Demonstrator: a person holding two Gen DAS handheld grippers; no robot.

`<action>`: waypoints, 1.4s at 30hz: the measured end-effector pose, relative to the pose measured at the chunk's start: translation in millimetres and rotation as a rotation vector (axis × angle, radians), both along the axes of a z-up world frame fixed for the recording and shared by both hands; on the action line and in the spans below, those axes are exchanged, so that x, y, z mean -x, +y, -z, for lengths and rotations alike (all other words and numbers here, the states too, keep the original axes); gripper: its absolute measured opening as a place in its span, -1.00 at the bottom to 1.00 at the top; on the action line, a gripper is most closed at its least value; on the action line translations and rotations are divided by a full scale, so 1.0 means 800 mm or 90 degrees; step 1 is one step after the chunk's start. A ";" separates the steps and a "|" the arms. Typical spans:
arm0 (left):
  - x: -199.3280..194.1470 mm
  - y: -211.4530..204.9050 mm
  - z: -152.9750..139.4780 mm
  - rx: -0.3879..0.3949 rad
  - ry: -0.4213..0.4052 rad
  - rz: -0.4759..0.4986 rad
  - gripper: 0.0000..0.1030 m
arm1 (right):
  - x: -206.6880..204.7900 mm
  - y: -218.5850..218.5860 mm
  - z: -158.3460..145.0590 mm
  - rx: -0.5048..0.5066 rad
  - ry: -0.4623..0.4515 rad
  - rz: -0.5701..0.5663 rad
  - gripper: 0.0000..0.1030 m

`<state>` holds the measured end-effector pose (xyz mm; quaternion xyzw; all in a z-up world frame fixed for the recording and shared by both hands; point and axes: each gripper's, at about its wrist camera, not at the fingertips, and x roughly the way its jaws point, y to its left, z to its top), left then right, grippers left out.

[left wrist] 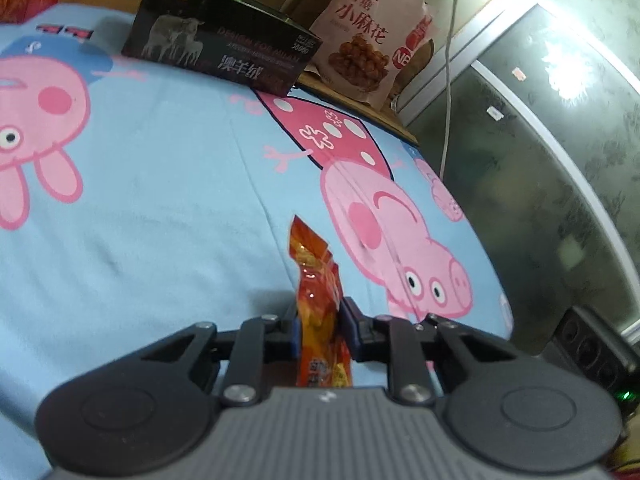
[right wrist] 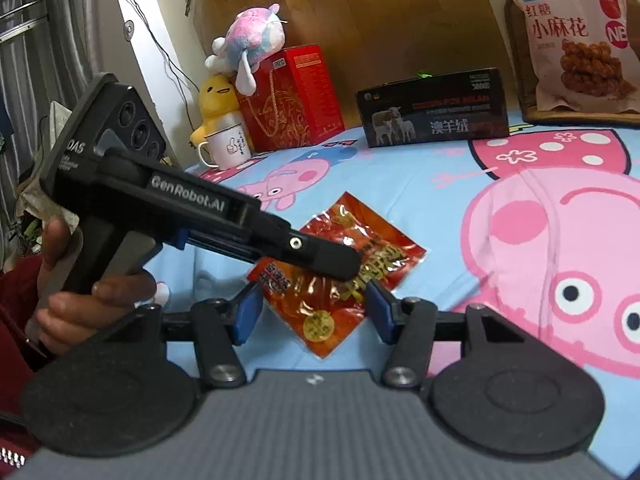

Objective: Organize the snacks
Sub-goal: 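Carry the red candy packet into the metal tin and release it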

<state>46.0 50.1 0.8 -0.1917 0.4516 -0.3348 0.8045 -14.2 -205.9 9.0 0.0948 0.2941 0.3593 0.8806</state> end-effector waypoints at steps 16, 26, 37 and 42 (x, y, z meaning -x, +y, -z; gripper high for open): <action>-0.051 0.006 -0.061 0.051 -0.073 0.016 -0.64 | -0.032 0.015 -0.032 -0.008 -0.051 0.007 -0.04; -0.201 -0.020 -0.147 -0.019 -0.218 -0.006 -0.60 | -0.183 0.051 -0.087 0.022 -0.162 0.079 -0.04; -0.318 -0.060 -0.101 -0.140 -0.200 -0.069 -0.17 | -0.293 0.048 -0.057 0.055 -0.100 0.162 0.02; -0.290 -0.036 -0.112 -0.160 -0.243 -0.141 -0.14 | -0.239 0.023 -0.052 -0.006 -0.100 0.178 0.04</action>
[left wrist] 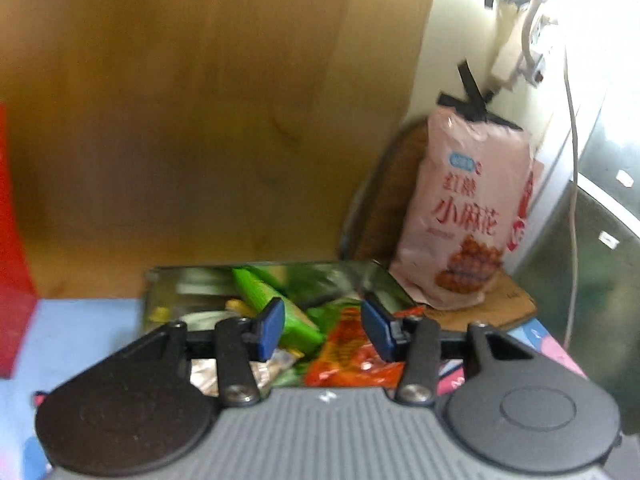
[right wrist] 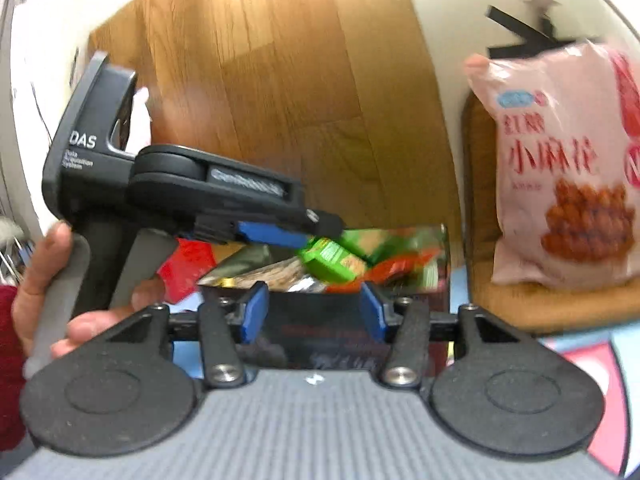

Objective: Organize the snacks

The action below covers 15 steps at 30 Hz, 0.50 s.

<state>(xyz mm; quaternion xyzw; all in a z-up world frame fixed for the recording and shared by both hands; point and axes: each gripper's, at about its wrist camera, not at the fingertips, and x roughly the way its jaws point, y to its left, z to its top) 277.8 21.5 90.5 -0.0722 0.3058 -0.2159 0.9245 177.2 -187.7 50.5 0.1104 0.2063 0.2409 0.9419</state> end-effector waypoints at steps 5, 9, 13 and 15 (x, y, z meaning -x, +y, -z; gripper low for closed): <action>0.066 0.009 -0.012 -0.074 -0.055 -0.037 -0.06 | 0.045 -0.016 0.009 -0.054 0.020 0.006 0.04; 0.124 -0.005 -0.013 -0.150 -0.077 -0.054 -0.03 | 0.075 -0.017 0.016 -0.091 0.046 0.002 0.04; 0.177 -0.021 -0.004 -0.196 -0.074 -0.064 0.00 | 0.103 -0.018 0.021 -0.100 0.069 0.012 0.04; 0.198 -0.025 0.004 -0.196 -0.058 -0.063 0.01 | 0.119 -0.022 0.026 -0.109 0.086 0.018 0.04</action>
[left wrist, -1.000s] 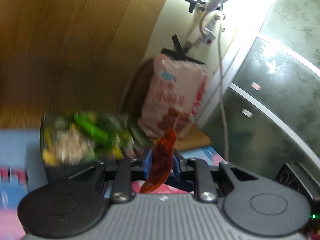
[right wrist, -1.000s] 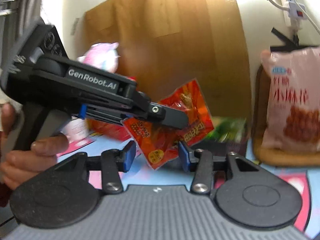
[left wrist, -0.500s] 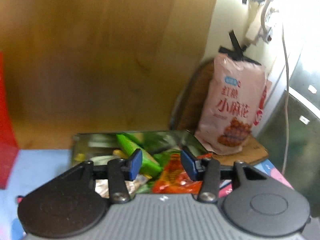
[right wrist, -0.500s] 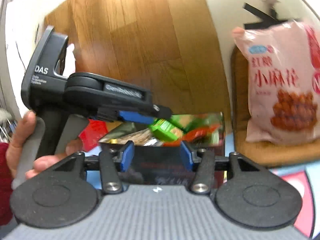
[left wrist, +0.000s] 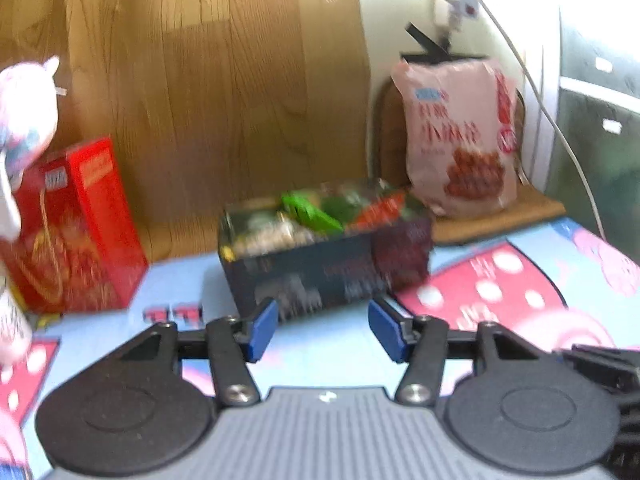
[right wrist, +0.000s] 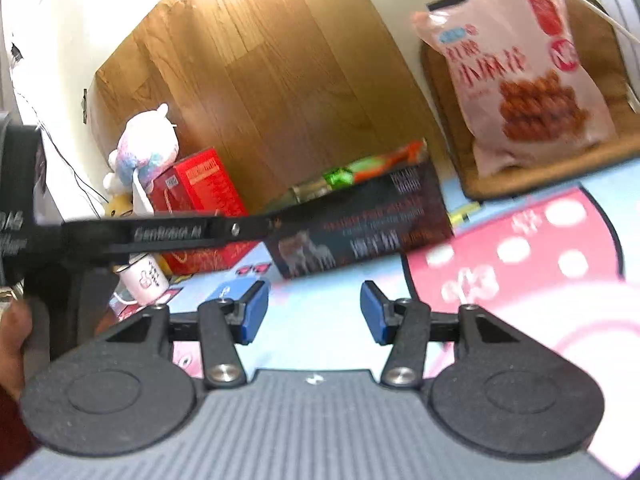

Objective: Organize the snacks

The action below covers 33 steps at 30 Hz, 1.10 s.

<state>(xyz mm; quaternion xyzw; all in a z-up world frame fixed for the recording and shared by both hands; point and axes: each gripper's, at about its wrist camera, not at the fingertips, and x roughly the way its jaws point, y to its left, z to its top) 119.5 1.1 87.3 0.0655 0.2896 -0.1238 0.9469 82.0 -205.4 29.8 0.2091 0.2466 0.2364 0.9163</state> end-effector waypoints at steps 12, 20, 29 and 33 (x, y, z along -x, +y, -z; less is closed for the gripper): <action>0.072 -0.007 0.038 -0.029 0.080 -0.064 0.20 | 0.073 -0.024 0.019 -0.033 0.067 0.051 0.31; 0.109 -0.016 0.029 -0.073 0.024 -0.097 0.99 | 0.088 -0.027 0.023 -0.070 0.100 0.035 0.45; 0.133 -0.019 0.032 -0.087 0.007 -0.127 1.00 | 0.101 -0.029 0.021 -0.075 0.097 0.026 0.45; 0.137 -0.020 0.033 -0.092 0.004 -0.135 0.99 | 0.107 -0.028 0.019 -0.067 0.088 0.027 0.46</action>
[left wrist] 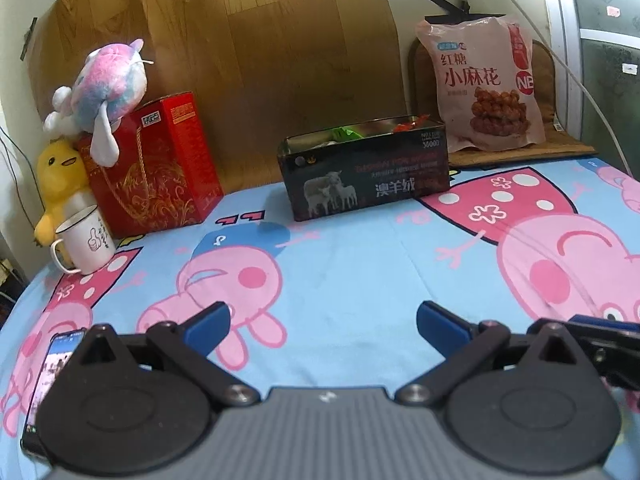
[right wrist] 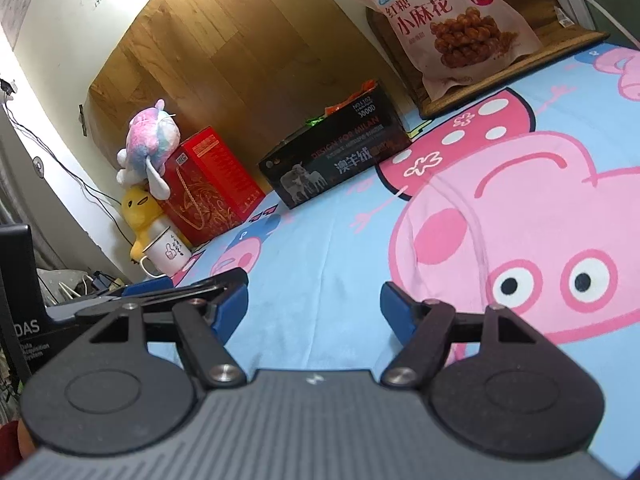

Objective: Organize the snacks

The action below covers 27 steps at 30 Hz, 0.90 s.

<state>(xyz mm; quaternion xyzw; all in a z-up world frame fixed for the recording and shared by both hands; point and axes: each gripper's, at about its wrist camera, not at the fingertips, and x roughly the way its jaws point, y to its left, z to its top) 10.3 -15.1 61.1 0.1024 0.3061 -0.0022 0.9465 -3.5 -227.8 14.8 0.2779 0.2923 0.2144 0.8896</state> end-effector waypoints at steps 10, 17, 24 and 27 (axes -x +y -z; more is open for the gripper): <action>0.007 -0.006 -0.001 -0.003 -0.003 0.002 1.00 | 0.007 -0.007 -0.002 -0.005 -0.010 0.012 0.46; 0.009 -0.013 0.004 -0.028 -0.001 0.001 1.00 | 0.009 -0.008 -0.001 -0.006 -0.007 0.022 0.46; 0.008 -0.014 0.010 -0.027 0.015 0.007 1.00 | 0.014 -0.011 -0.002 0.002 -0.021 0.052 0.60; 0.007 -0.015 0.014 -0.026 0.022 0.008 1.00 | 0.014 -0.012 -0.002 0.002 -0.021 0.058 0.60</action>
